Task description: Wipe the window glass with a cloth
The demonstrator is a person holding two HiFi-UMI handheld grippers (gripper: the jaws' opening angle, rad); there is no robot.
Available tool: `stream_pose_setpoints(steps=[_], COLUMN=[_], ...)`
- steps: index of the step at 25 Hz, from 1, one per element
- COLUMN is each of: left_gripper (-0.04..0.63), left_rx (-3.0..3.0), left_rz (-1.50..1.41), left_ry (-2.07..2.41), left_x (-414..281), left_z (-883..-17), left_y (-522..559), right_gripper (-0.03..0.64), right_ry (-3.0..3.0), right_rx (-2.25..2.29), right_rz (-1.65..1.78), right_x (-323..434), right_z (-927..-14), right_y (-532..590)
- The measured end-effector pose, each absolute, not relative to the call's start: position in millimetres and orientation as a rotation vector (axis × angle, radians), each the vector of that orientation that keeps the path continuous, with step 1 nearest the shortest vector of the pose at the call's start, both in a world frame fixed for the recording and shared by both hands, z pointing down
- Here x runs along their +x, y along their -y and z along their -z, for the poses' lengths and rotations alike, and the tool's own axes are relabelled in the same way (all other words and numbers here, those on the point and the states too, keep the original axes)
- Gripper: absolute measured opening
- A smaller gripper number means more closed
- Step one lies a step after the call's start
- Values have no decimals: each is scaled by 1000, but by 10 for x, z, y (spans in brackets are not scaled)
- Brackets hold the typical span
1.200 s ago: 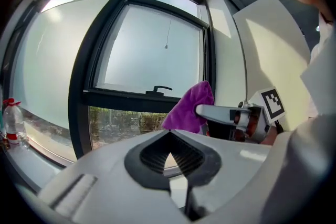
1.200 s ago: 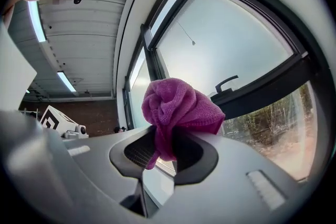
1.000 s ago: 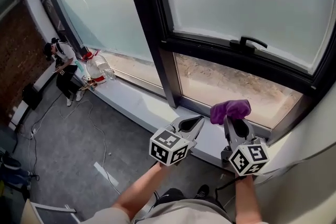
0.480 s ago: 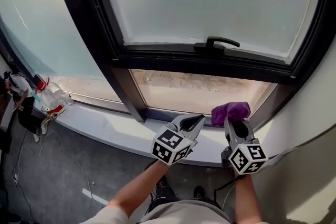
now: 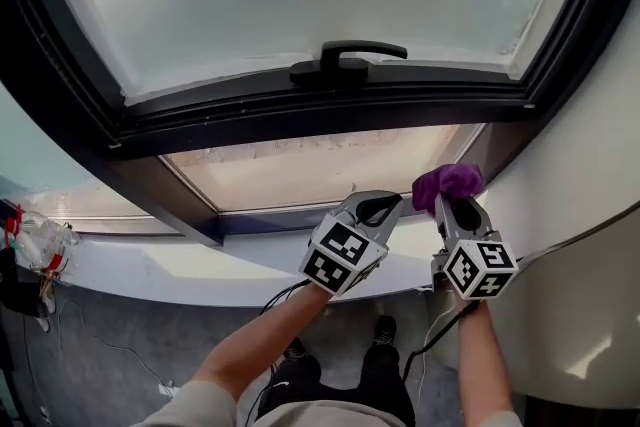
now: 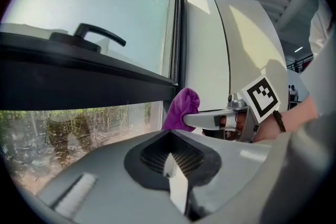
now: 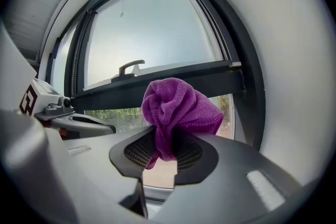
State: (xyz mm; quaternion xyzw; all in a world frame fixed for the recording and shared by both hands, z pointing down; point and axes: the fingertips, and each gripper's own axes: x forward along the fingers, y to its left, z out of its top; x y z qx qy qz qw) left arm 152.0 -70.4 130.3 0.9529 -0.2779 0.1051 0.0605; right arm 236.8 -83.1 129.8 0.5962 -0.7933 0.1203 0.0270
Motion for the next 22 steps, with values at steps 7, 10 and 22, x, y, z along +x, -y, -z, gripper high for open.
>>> stream_pose_setpoints(steps=[7,10,22], left_gripper=[0,0,0], left_rx=[2855,2847,2777], left_rz=[-272,-270,-284], left_ry=[885,943,1063], left_x=[2401,2643,2725], left_z=[-1667,-1852,-2122], left_y=[1206,1405,1870], right_gripper=[114,115,114], right_ry=[2394,2396,2151], right_rx=[1968,2021,2343], right_rz=[-390,-484,-346], right_x=[3349,3640,4205], right_z=[-1722,-1896,-1982], right_y=[1589,1924,2801])
